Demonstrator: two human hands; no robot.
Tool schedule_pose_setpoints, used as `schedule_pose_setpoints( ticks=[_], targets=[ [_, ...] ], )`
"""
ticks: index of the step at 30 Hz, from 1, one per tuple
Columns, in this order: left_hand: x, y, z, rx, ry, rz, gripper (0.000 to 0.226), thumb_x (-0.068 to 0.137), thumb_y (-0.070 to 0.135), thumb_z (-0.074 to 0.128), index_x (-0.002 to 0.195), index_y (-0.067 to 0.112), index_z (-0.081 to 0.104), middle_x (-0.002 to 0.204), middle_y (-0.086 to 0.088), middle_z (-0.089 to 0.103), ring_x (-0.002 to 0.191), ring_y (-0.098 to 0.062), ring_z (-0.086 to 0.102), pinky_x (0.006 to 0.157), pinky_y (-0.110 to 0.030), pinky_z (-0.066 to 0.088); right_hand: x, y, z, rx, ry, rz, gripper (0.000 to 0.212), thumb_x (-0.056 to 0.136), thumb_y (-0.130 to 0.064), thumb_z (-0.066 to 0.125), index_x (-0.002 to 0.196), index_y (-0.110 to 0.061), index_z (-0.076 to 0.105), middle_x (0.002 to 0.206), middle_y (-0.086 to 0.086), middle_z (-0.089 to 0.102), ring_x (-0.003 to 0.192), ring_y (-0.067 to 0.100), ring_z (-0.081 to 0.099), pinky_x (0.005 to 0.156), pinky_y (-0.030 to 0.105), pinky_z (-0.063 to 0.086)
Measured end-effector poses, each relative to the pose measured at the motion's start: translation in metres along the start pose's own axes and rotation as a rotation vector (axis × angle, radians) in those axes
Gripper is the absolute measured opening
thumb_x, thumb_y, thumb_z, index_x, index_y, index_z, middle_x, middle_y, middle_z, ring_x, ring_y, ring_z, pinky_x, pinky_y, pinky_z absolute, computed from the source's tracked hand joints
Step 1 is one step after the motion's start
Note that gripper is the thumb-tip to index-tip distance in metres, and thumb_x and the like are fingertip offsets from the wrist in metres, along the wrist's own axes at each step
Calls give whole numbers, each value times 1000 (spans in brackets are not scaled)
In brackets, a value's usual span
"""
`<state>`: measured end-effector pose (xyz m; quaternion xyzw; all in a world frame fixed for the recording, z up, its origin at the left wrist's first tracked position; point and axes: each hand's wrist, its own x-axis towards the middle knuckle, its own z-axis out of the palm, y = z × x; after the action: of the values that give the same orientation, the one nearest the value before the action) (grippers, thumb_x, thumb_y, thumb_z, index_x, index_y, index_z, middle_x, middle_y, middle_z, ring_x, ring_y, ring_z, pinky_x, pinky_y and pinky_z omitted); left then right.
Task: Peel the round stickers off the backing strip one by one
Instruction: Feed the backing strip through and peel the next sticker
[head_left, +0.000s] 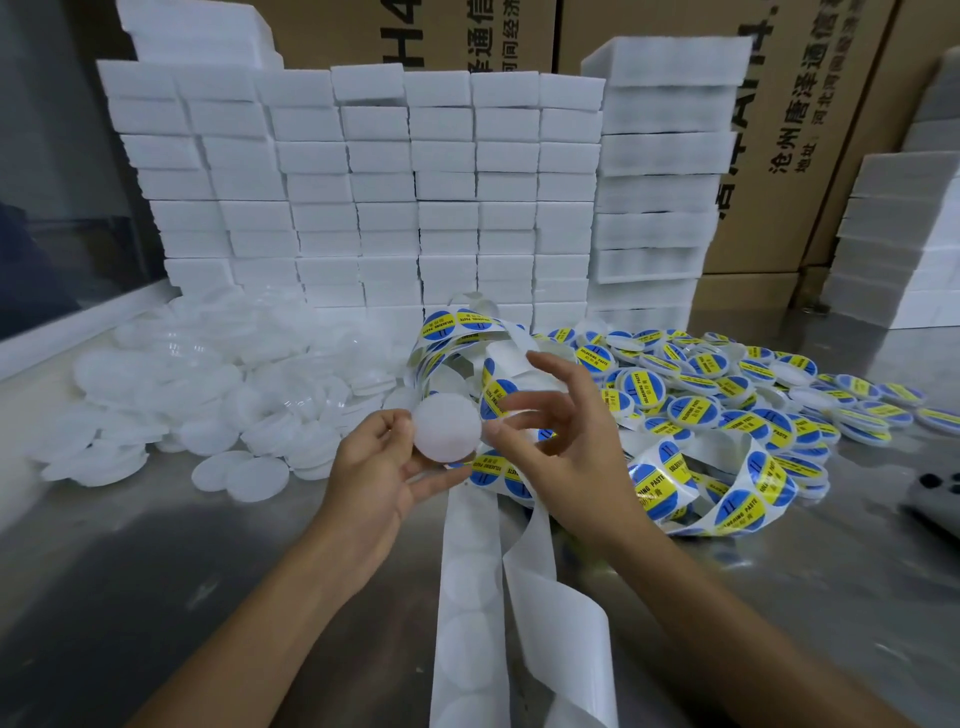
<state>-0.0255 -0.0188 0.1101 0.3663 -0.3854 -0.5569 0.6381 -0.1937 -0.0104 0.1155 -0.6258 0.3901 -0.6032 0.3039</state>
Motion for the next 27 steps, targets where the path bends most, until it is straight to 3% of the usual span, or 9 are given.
schedule_pose_setpoints(
  ticks=[4,7,9,16,21,27],
  targets=[
    [-7,2,7,8,-21,4,19,102,12,43,94,1,56,91,-12,74,80,-30,74,60,-32,60,-1,2,2,23,-5,0,51,83,-9,77,121,-30,52,82,2,75,74,20,69,67,25,56],
    [-7,3,3,45,-24,-3,7,97,0,51,98,2,58,92,-17,73,80,-31,74,62,-32,60,-1,1,0,78,20,25,48,83,-6,76,119,-28,53,81,3,75,71,20,67,67,22,55],
    [-7,3,1,62,-47,-5,12,91,-7,57,100,1,59,94,-19,73,83,-32,74,66,-31,60,0,1,-1,69,30,28,45,84,-5,76,118,-26,54,82,4,75,72,20,68,66,21,55],
    [-4,1,-6,-22,10,-19,15,85,-8,63,99,-1,62,86,-18,75,80,-28,74,65,-28,59,4,0,-3,-101,200,-42,11,86,-15,75,93,-23,73,109,-4,58,81,1,65,65,17,52],
    [-1,-2,-9,-59,27,-23,19,79,-7,68,96,1,63,82,-15,75,77,-25,74,65,-27,59,8,-5,-10,149,156,109,6,87,-12,72,86,-16,76,75,-5,73,69,3,65,61,16,52],
    [-2,-2,-6,-46,-15,-4,40,60,8,76,97,1,63,87,-19,75,79,-27,74,65,-28,59,5,-2,-4,211,48,211,4,82,-11,76,86,-13,77,76,-4,76,67,1,68,59,11,49]
  ],
)
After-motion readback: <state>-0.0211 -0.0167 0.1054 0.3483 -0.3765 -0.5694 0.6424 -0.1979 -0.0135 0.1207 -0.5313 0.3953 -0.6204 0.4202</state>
